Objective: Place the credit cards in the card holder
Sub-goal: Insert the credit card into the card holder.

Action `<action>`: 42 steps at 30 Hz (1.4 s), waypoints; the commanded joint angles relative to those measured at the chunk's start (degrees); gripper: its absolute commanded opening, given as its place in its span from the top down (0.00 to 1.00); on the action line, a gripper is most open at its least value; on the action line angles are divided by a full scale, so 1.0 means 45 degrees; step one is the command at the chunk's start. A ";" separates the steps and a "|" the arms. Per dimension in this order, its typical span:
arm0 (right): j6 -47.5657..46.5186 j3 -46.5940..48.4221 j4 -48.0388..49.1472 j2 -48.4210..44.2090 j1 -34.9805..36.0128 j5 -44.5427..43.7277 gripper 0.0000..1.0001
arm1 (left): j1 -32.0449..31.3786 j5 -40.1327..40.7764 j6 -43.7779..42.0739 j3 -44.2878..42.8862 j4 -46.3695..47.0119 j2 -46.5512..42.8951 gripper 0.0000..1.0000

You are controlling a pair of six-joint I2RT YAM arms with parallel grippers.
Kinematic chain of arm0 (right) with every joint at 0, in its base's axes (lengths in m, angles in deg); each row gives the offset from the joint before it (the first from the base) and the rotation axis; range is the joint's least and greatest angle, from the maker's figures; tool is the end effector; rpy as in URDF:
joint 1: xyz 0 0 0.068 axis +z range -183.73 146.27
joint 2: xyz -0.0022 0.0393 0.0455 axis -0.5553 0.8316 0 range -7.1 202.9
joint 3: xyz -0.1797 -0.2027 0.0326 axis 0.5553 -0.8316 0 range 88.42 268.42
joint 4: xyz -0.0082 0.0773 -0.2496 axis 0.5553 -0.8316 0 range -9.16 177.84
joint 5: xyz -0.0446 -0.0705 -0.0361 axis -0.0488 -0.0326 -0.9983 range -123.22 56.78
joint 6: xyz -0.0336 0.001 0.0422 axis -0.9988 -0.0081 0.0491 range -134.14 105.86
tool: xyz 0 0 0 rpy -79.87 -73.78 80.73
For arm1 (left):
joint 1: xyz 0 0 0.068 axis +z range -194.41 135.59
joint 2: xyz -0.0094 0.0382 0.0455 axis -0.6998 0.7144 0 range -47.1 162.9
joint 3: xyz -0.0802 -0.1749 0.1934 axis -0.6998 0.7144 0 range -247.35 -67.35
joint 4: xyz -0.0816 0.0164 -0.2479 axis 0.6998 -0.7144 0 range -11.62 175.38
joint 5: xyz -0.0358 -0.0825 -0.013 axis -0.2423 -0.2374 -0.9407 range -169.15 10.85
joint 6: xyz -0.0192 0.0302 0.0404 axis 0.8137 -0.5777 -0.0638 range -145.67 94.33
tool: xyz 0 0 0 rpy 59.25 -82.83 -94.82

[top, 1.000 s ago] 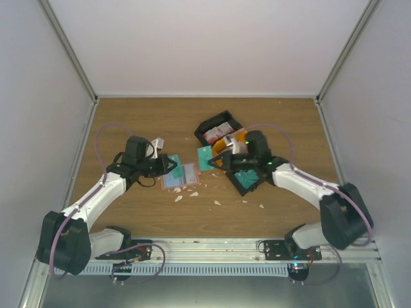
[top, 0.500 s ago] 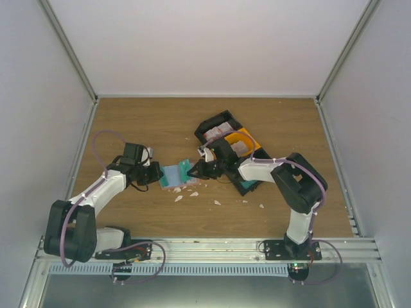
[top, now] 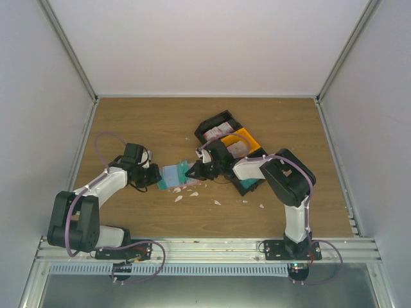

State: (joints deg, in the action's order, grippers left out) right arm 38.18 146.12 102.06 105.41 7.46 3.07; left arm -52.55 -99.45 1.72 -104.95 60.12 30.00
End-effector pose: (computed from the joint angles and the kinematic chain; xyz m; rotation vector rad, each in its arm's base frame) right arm 0.2789 0.2723 0.1249 -0.1384 2.6296 1.4572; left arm 0.2300 -0.0454 0.1641 -0.3519 2.7358 -0.6581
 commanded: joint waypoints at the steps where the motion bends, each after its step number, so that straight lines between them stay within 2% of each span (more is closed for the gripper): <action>1: 0.0073 0.0326 0.0217 0.0538 0.0124 -0.0077 0.99 | 0.0086 0.0563 -0.0177 -0.0463 -0.0468 -0.0088 1.00; 10: 0.0376 0.0329 0.0301 0.0864 0.0208 -0.0052 1.00 | 0.0208 0.1044 -0.0541 -0.0790 -0.0936 0.0038 1.00; 24: 0.1899 0.0161 0.1344 0.1510 0.0594 0.0336 1.00 | 0.0227 0.0183 -0.0463 -0.0542 -0.0579 0.0594 1.00; 42: 0.2366 0.1144 0.1755 0.2479 0.1075 0.0524 0.99 | 0.0215 -0.0196 -0.0490 -0.0390 -0.0501 0.0606 1.00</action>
State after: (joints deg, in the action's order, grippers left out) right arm 48.36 149.94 110.96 114.22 10.76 5.87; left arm -51.42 -99.19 0.22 -107.40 57.19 31.61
